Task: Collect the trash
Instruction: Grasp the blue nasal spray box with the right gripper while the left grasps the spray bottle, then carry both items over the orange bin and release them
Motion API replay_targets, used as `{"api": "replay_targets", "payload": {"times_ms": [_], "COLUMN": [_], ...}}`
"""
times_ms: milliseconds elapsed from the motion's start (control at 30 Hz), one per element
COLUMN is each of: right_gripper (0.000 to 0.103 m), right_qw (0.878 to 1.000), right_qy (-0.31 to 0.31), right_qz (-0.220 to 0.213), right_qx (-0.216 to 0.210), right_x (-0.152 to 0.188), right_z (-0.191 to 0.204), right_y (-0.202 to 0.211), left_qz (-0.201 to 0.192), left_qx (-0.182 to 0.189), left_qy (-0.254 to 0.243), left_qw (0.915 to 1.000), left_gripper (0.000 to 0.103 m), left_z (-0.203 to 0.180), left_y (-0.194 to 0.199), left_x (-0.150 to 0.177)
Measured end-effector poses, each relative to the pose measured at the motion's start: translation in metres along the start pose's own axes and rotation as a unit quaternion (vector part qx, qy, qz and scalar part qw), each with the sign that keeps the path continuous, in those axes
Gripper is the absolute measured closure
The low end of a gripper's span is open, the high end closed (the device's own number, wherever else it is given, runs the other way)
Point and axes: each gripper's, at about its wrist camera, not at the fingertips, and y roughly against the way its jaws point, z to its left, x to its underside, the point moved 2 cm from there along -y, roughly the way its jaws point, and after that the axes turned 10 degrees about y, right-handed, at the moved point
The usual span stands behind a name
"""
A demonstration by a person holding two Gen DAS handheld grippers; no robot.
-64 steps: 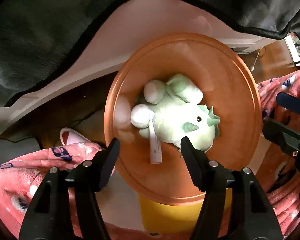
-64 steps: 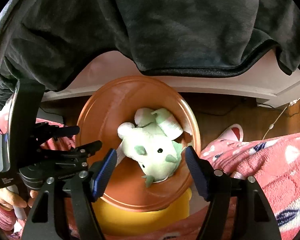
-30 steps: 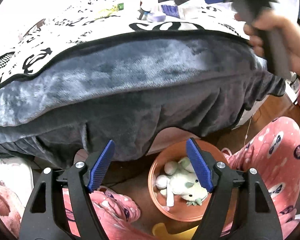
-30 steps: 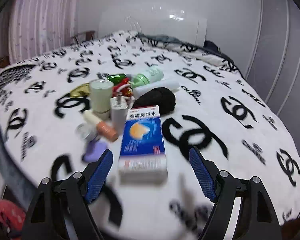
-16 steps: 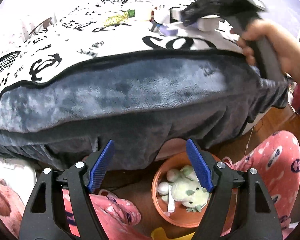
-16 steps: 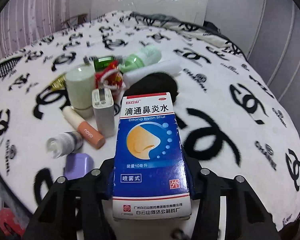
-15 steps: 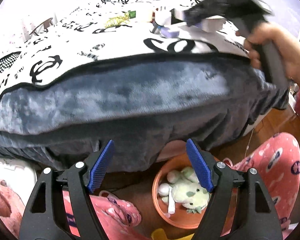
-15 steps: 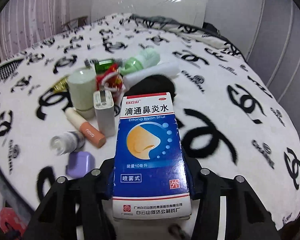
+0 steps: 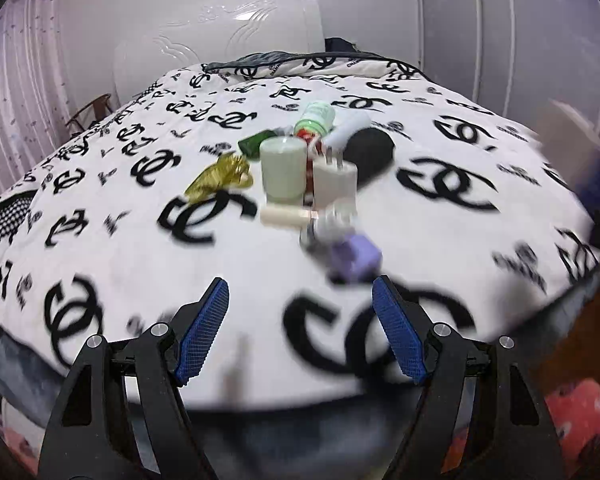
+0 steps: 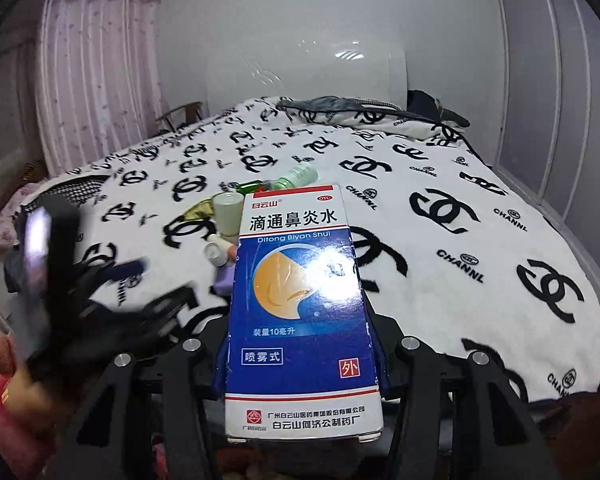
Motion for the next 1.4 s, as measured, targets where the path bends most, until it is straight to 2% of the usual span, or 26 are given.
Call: {"api": "replay_targets", "payload": {"times_ms": [167,200,267,333,400,533,800,967,1067,1167,1233,1400], "right_gripper": [0.052,0.052,0.052,0.052,0.052,0.052,0.052,0.052,0.052,0.052,0.052,0.052], "right_qw": [1.0,1.0,1.0,1.0,1.0,1.0,1.0,1.0,1.0,0.999,0.998,0.989], "right_qy": [0.001,0.0,-0.001,0.001,-0.002,0.0,-0.003,-0.002,0.012,0.027,0.035,0.048], "right_qz": [-0.01,-0.011,-0.014,-0.016,-0.015,-0.016,-0.016,-0.015,-0.005,0.015,0.033,0.119], "right_qx": [-0.008,-0.011,-0.012,-0.014,-0.019,-0.016,-0.017,-0.02,-0.028,-0.041,-0.05,-0.074], "right_x": [0.01,0.011,0.014,0.017,0.019,0.024,0.029,0.034,0.045,0.063,0.079,0.138], "right_z": [0.001,0.001,0.002,0.003,0.004,0.007,0.013,0.024,0.038,0.053,0.063,0.087], "right_y": [0.009,0.01,0.011,0.011,0.011,0.012,0.019,0.029,0.036,0.039,0.039,0.017], "left_qz": [0.002,0.002,0.007,0.018,0.022,0.004,-0.017,-0.017,0.003,0.034,0.071,0.151], "left_qx": [-0.006,-0.013,-0.018,-0.01,0.002,0.006,0.03,0.031,0.041,0.059,0.073,0.073], "left_qy": [-0.008,-0.008,-0.003,0.012,0.03,0.028,0.019,-0.001,-0.015,-0.028,-0.032,-0.037], "left_qw": [0.9999,0.9999,0.9998,0.9997,0.9993,0.9996,0.9992,0.9994,0.9991,0.9973,0.9943,0.9851], "left_gripper": [0.031,0.033,0.048,0.077,0.079,0.079,0.079,0.079,0.079,0.079,0.079,0.079], "left_z": [-0.009,-0.009,-0.009,-0.004,0.001,0.005,0.01,0.004,0.001,0.001,0.002,0.0], "left_y": [-0.035,-0.041,-0.05,-0.056,-0.058,-0.049,0.006,0.052,0.076,0.089,0.086,0.057], "left_x": [-0.018,-0.02,-0.023,-0.024,-0.024,-0.026,-0.021,0.011,0.042,0.077,0.106,0.169]}}
